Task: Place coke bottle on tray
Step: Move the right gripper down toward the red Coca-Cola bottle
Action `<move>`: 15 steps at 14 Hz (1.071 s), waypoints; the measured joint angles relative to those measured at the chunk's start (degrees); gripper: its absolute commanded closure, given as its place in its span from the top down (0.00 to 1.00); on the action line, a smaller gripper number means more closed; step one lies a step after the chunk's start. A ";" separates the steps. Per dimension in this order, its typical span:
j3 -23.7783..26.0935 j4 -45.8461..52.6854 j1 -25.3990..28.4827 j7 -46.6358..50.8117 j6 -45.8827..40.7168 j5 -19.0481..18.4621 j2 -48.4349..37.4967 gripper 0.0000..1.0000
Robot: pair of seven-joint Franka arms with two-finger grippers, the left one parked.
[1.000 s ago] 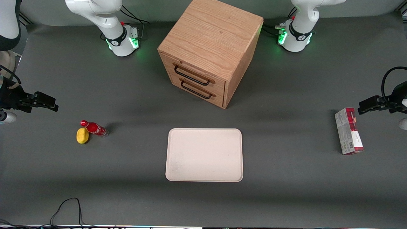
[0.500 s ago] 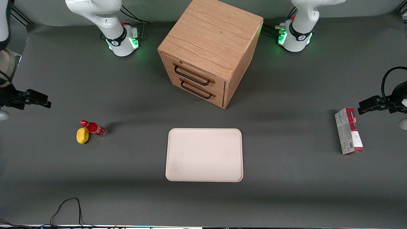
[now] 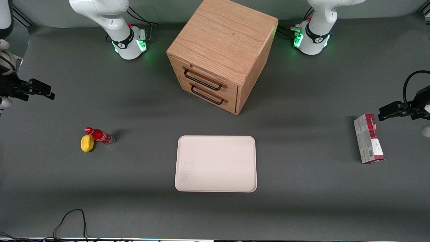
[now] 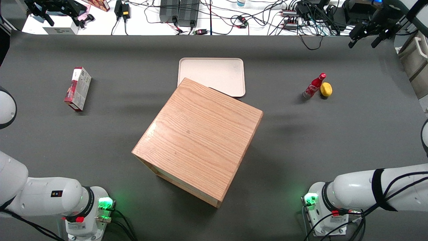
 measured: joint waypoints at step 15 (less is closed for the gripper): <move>0.43 -21.06 0.51 0.00 33.42 0.02 8.25 1.00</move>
